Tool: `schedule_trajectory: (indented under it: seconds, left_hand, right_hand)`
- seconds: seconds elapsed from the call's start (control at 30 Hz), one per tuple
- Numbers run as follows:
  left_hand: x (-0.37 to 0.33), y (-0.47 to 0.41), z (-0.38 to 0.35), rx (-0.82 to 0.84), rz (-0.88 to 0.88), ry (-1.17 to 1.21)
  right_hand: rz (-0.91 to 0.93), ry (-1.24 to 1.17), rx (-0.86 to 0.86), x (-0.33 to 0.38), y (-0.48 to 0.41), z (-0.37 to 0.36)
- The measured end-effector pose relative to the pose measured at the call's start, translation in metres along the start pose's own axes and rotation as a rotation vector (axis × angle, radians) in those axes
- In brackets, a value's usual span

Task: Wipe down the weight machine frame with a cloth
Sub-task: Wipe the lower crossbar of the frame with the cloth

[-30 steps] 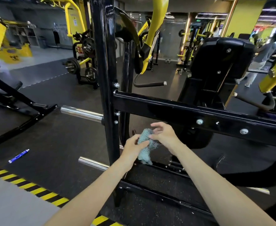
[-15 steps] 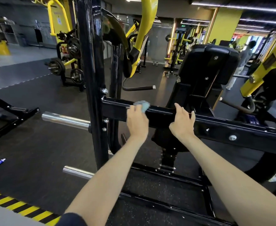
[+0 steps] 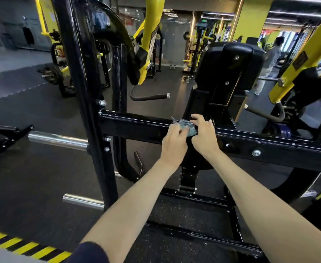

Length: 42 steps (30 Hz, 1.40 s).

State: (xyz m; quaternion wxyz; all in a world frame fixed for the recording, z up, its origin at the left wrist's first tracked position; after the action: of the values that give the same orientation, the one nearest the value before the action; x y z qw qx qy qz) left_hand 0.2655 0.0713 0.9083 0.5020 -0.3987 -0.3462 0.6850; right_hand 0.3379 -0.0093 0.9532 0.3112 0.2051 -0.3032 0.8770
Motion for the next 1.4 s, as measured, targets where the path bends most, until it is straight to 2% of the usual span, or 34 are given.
schedule_trajectory:
  seconds: [0.07, 0.1, 0.17, 0.23, 0.27, 0.4, 0.47, 0.63, 0.7, 0.83, 0.97, 1.1, 1.13, 1.17, 1.23, 1.27, 1.4]
  left_hand:
    - [0.019, 0.003, 0.009, 0.048, -0.045, -0.039]
    - [0.035, 0.007, 0.015, 0.027, 0.02, -0.05]
    - [0.057, 0.011, 0.026, -0.075, 0.263, -0.042]
    - [0.05, 0.006, 0.025, -0.081, 0.42, -0.04]
    - [0.036, 0.0, 0.021, -0.041, 0.387, -0.04]
    - [-0.001, -0.016, 0.012, 0.249, -0.022, -0.096]
    - [0.023, -0.023, 0.027, 0.332, -0.052, -0.187]
    - [0.131, -0.028, 0.082, 0.254, 0.445, -0.456]
    - [0.131, -0.03, 0.083, 0.211, 0.543, -0.444]
    - [0.124, -0.022, 0.08, 0.338, 0.281, -0.337]
    - [0.168, -0.018, 0.101, 0.253, 0.462, -0.389]
    - [0.127, -0.016, 0.084, 0.468, 0.226, -0.186]
    - [0.131, -0.016, 0.086, 0.444, 0.213, -0.14]
    - [0.142, -0.017, 0.089, 0.365, 0.275, -0.118]
    - [0.161, -0.02, 0.096, 0.255, 0.428, -0.194]
    - [0.159, -0.022, 0.096, 0.251, 0.445, -0.249]
    - [0.138, -0.018, 0.09, 0.391, 0.184, -0.215]
  right_hand:
    - [-0.002, -0.035, 0.022, 0.0, 0.001, 0.004]
    - [-0.01, -0.047, 0.035, 0.001, 0.002, 0.006]
    - [-0.027, -0.065, 0.03, 0.002, 0.004, 0.005]
    - [-0.034, -0.079, 0.004, -0.001, 0.003, 0.002]
    - [-0.033, -0.084, -0.008, -0.002, 0.002, 0.001]
    - [-0.034, -0.055, -0.065, -0.003, -0.001, 0.001]
    - [-0.044, 0.017, -0.096, 0.002, -0.001, -0.004]
    - [-0.084, 0.129, -0.081, 0.008, 0.001, -0.013]
    - [-0.093, 0.136, -0.087, 0.008, 0.003, -0.013]
    - [-0.081, 0.216, -0.125, 0.013, 0.005, -0.016]
    - [-0.099, 0.241, -0.156, 0.018, 0.005, -0.019]
    - [-0.116, 0.271, -0.183, 0.023, 0.004, -0.023]
    - [-0.118, 0.272, -0.188, 0.023, 0.004, -0.023]
    - [-0.114, 0.277, -0.186, 0.023, 0.004, -0.022]
    - [-0.091, 0.29, -0.184, 0.023, 0.006, -0.022]
    - [-0.079, 0.288, -0.194, 0.024, 0.007, -0.022]
    - [-0.051, 0.254, -0.235, 0.023, 0.008, -0.024]
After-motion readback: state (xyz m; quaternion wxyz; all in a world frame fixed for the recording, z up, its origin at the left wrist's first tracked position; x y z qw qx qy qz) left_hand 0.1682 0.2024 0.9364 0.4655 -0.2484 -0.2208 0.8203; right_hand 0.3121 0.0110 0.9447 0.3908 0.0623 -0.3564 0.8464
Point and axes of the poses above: each hand's wrist, its own y-axis away from the middle knuckle, its own z-axis out of the back of the hand, x = y × z, the point moved 1 cm from there along -y, towards the middle knuckle, and after that the axes turned 3 degrees about -z, right-handed, at the moved point
